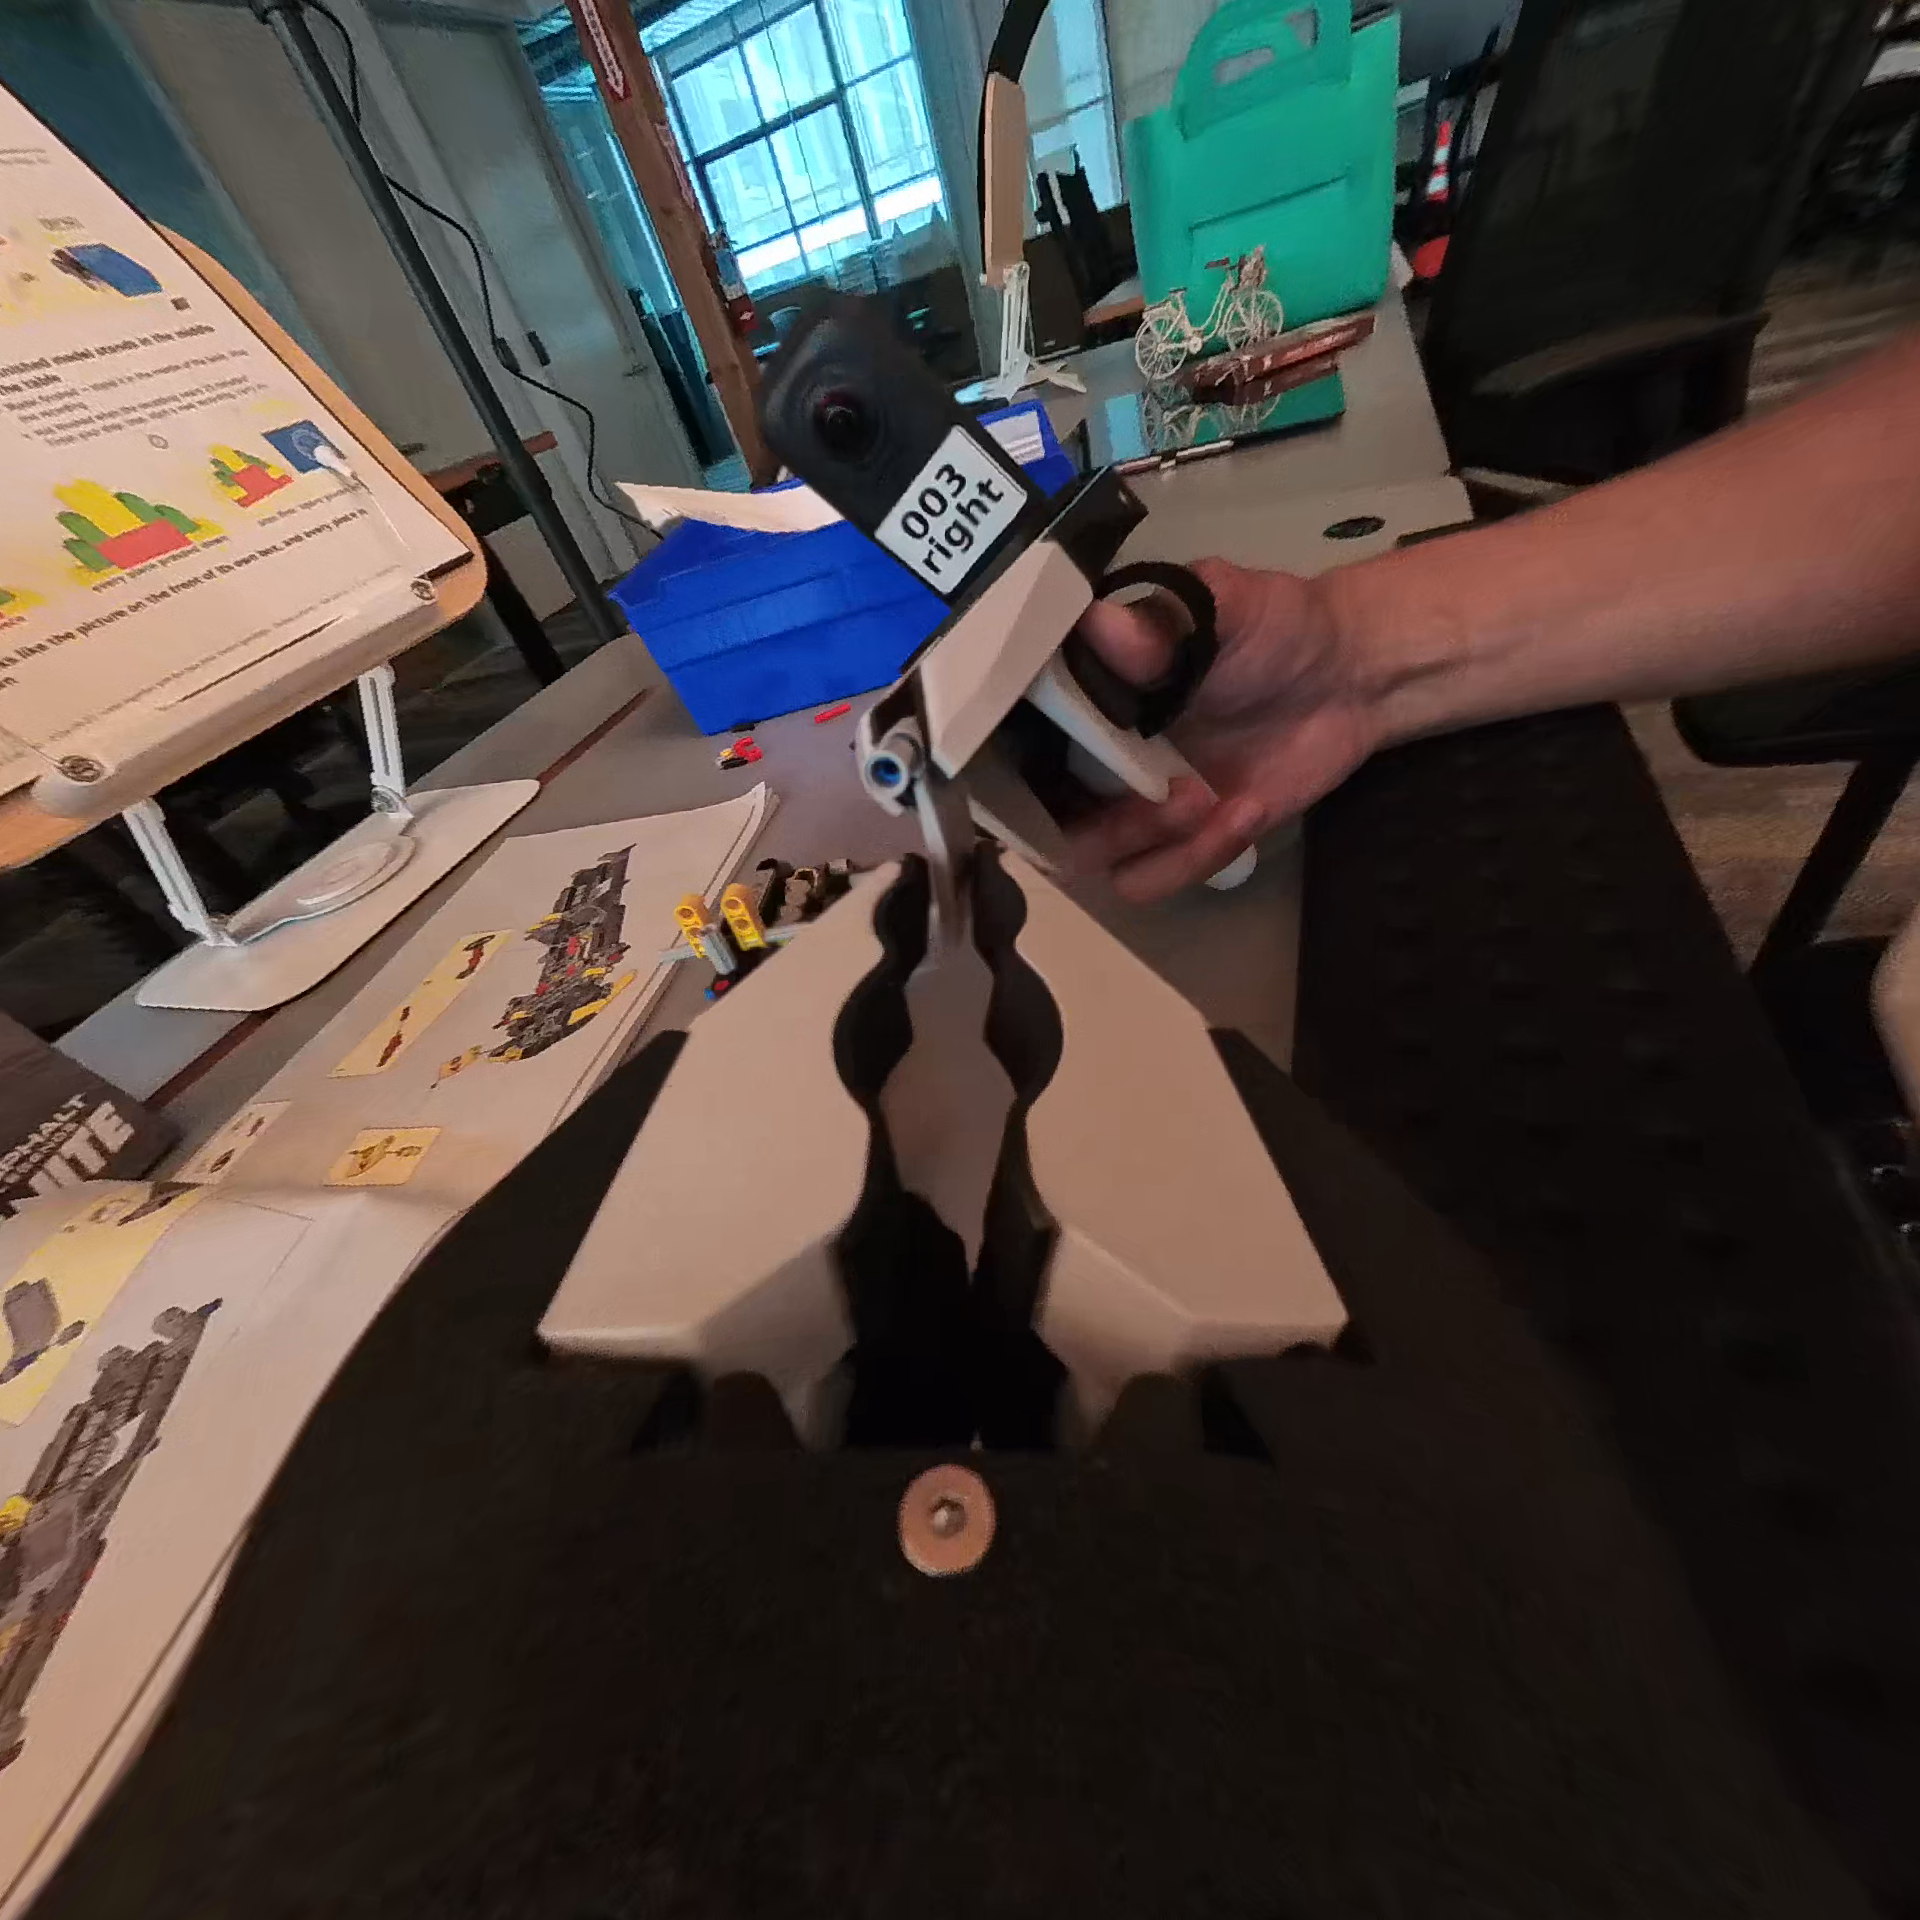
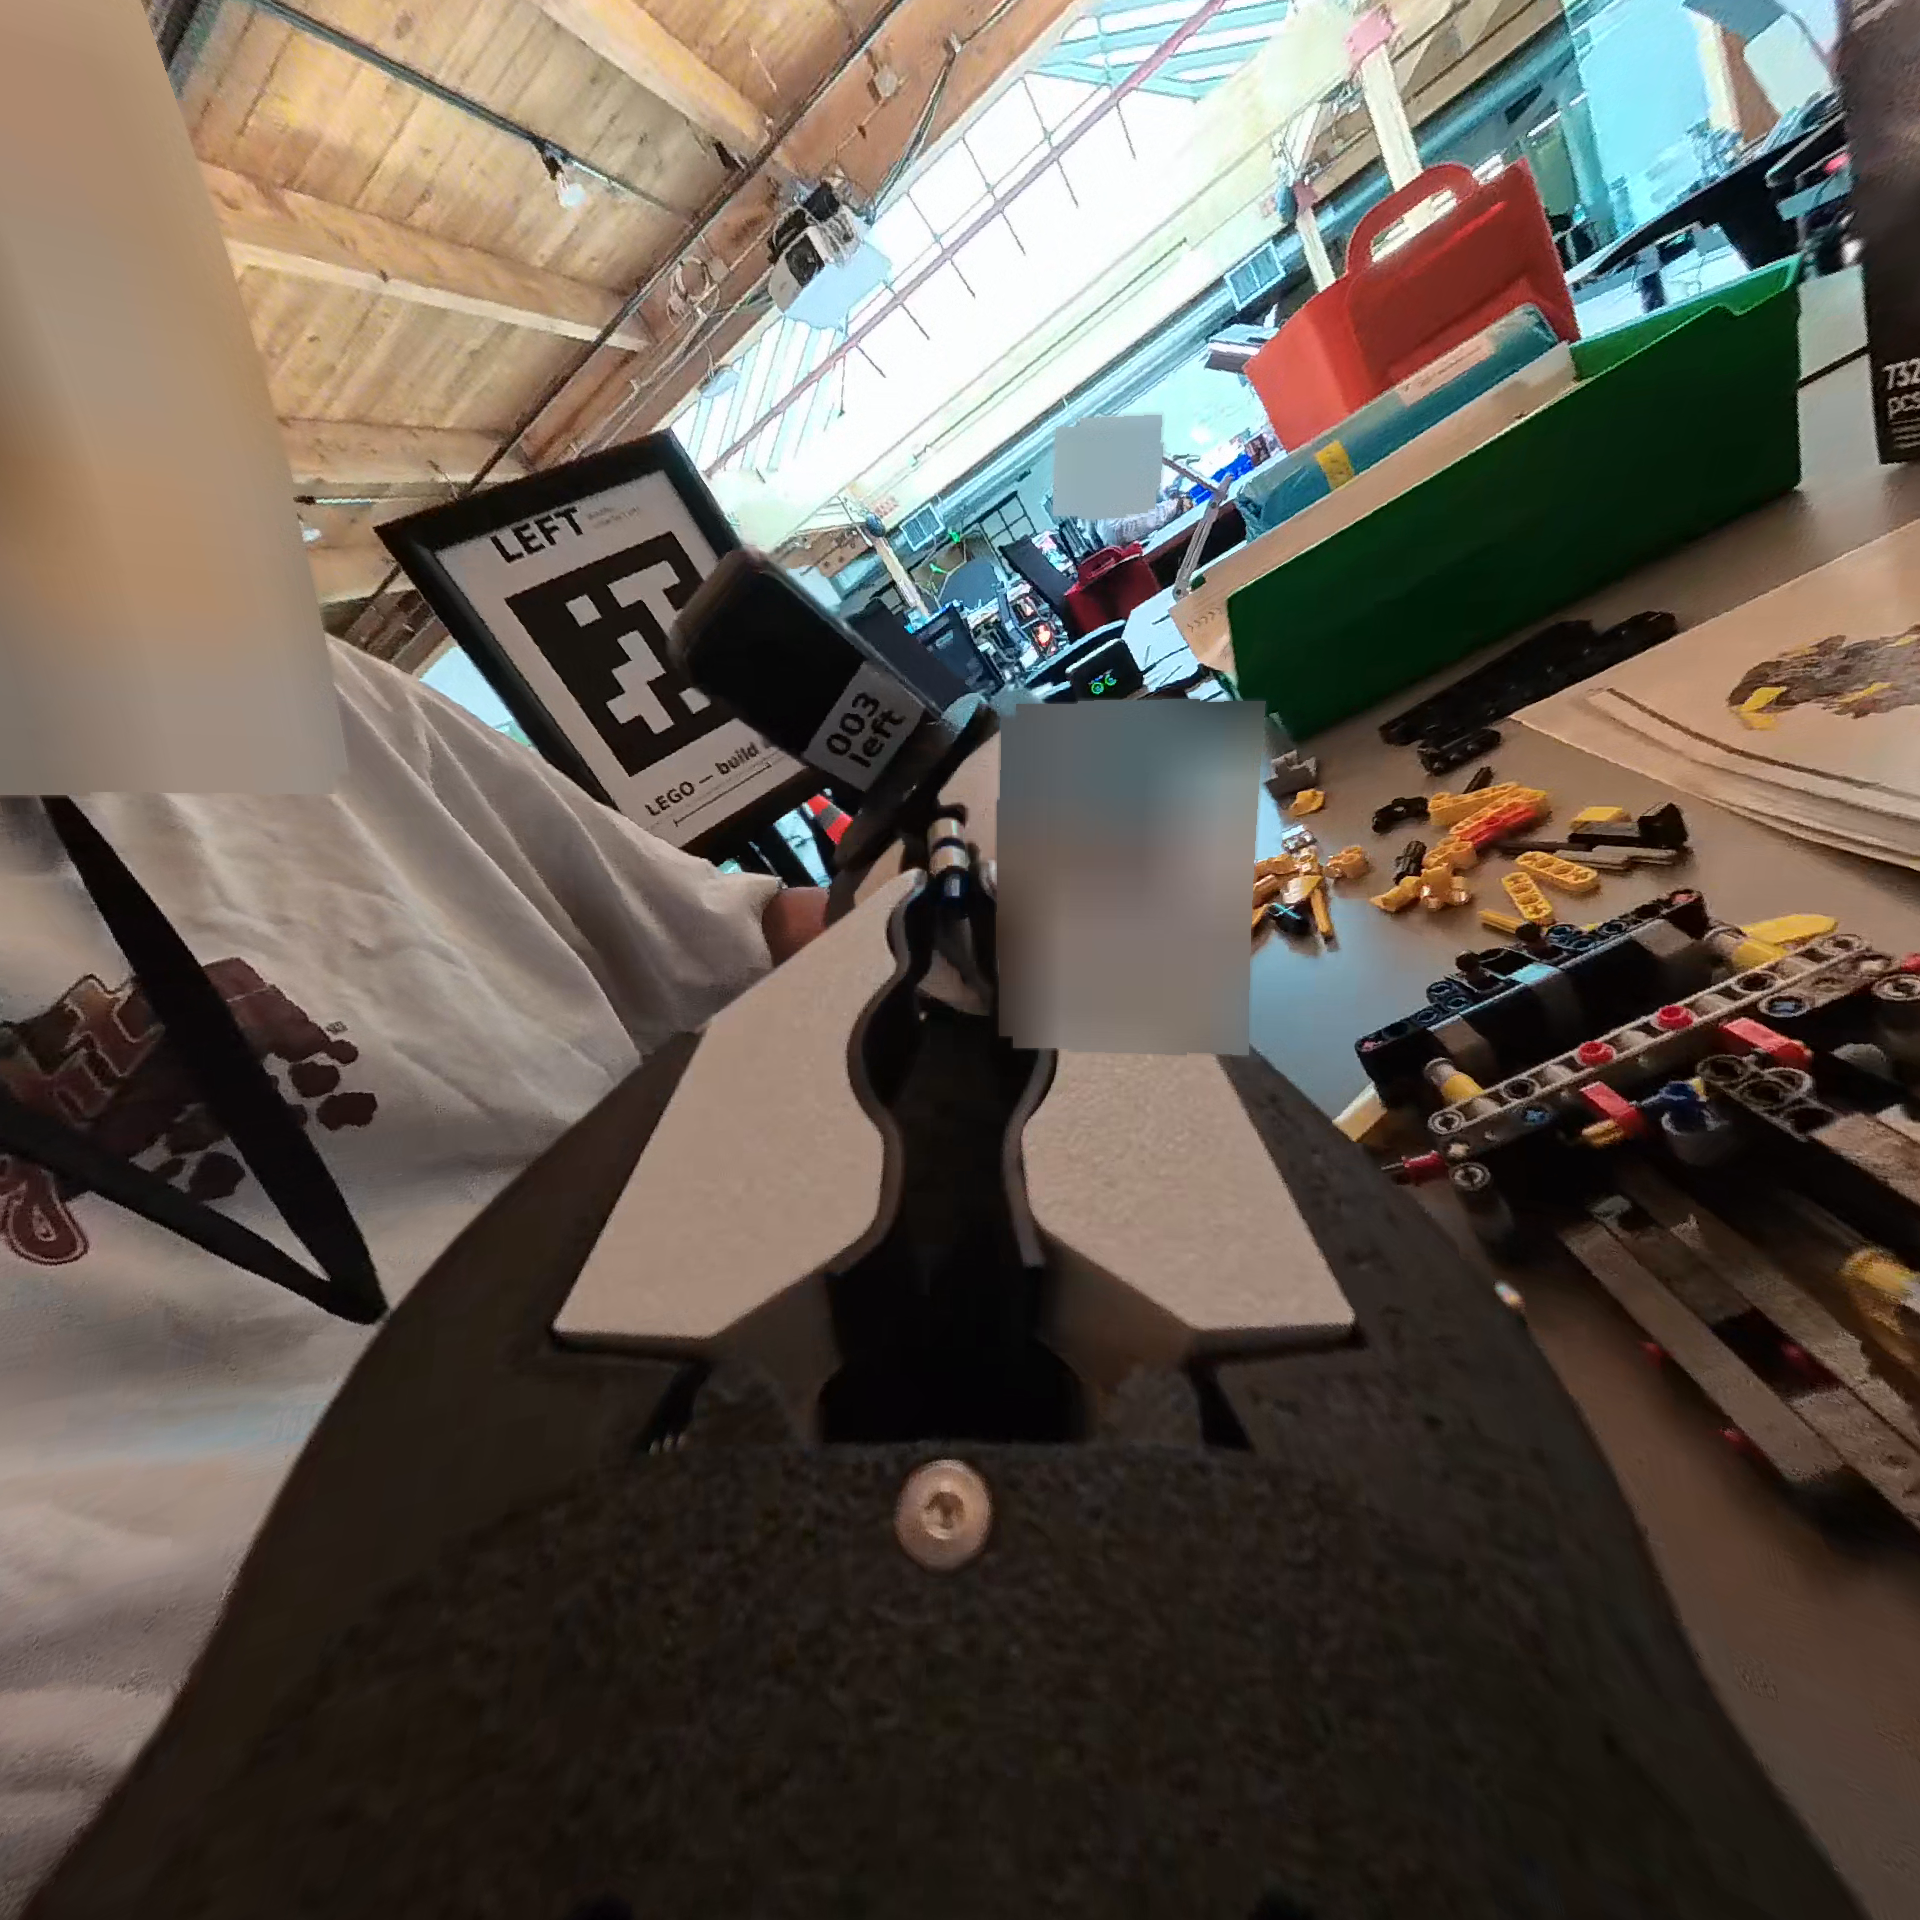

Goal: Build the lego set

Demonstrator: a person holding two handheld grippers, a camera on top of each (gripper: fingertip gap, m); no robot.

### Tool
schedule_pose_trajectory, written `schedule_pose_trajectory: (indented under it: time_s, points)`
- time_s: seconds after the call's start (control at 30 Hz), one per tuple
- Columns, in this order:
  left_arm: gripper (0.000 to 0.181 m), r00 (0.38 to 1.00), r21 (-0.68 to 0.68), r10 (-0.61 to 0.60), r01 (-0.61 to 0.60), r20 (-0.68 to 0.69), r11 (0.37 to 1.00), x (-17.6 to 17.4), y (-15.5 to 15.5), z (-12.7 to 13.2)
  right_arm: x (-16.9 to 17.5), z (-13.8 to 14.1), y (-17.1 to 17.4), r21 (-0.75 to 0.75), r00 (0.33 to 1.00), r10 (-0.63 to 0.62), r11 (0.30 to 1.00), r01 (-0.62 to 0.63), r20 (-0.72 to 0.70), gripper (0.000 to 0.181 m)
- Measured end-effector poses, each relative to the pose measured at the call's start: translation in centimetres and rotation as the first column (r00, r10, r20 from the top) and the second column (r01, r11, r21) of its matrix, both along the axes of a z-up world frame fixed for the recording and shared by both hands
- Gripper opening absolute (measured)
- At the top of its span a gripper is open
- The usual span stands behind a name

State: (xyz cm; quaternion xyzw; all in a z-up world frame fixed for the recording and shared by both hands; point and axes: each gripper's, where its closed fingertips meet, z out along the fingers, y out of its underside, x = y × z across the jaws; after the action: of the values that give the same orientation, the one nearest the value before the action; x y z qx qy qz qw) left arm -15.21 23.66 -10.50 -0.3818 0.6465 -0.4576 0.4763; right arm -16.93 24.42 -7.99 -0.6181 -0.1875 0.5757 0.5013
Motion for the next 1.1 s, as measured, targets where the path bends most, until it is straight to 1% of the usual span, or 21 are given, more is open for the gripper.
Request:
schedule_pose_trajectory:
  time_s: [0.1,0.17,0.23,0.27,0.33,0.37,0.4,0.47,0.5,0.57,0.63,0.73,0.97,1.03,1.1]
  points:
    - [0.002,0.998,0.055,0.057,-0.057,0.002,0.997,0.2,0.6,-0.1,0.1,-0.2,0.5,0.051,0.998,-0.055,0.997,0.053,0.037,0.006]
    - [0.001,0.995,0.11,0.103,-0.103,0.004,0.989,0.3,1.1,-0.4,0.3,-0.6,1.1,0.069,0.991,-0.108,0.992,0.103,0.083,0.01]
    - [0.0,0.985,0.192,0.172,-0.17,0.01,0.966,0.4,2.0,-0.7,0.9,-1.2,1.7,0.086,0.972,-0.187,0.981,0.176,0.14,0.015]
    - [0.0,0.974,0.244,0.225,-0.223,0.019,0.944,0.4,2.8,-0.8,1.3,-1.5,2.1,0.098,0.956,-0.236,0.97,0.222,0.174,0.021]
    - [0.0,0.939,0.381,0.342,-0.328,0.033,0.864,0.4,4.4,-1.4,2.2,-2.1,3.0,0.108,0.908,-0.345,0.938,0.329,0.238,0.033]
    - [0.001,0.912,0.459,0.407,-0.38,0.044,0.803,0.4,5.3,-1.7,2.6,-2.3,3.4,0.113,0.878,-0.402,0.916,0.386,0.26,0.038]
    - [0.001,0.892,0.527,0.449,-0.408,0.054,0.746,0.4,5.9,-2.0,2.5,-2.2,3.6,0.128,0.856,-0.439,0.898,0.42,0.272,0.042]
    - [0.001,0.866,0.621,0.494,-0.43,0.079,0.655,0.5,6.3,-2.4,2.2,-2.6,4.0,0.153,0.808,-0.492,0.87,0.468,0.326,0.044]
    - [0.001,0.86,0.649,0.502,-0.436,0.096,0.623,0.5,6.2,-2.4,1.9,-2.7,4.2,0.17,0.791,-0.503,0.864,0.474,0.349,0.046]
    - [0.0,0.852,0.682,0.512,-0.439,0.108,0.586,0.5,6.2,-2.5,1.5,-2.9,4.3,0.202,0.762,-0.518,0.855,0.478,0.389,0.041]
    - [0.001,0.852,0.69,0.509,-0.439,0.118,0.575,0.5,6.1,-2.4,1.6,-3.5,4.5,0.227,0.727,-0.527,0.849,0.478,0.44,0.039]
    - [0.001,0.85,0.711,0.51,-0.438,0.128,0.55,0.5,6.0,-2.5,1.5,-3.5,4.4,0.251,0.711,-0.535,0.844,0.474,0.456,0.03]
    - [0.001,0.836,0.762,0.525,-0.443,0.161,0.472,0.5,6.1,-2.5,1.6,-3.7,4.4,0.245,0.703,-0.534,0.844,0.477,0.47,0.029]
    - [0.001,0.833,0.776,0.528,-0.442,0.168,0.45,0.4,6.1,-2.5,1.6,-3.8,4.4,0.216,0.712,-0.517,0.853,0.475,0.475,0.029]
    - [0.001,0.835,0.792,0.524,-0.433,0.171,0.431,0.5,6.0,-2.6,1.8,-4.1,4.2,0.188,0.705,-0.496,0.862,0.471,0.507,0.024]
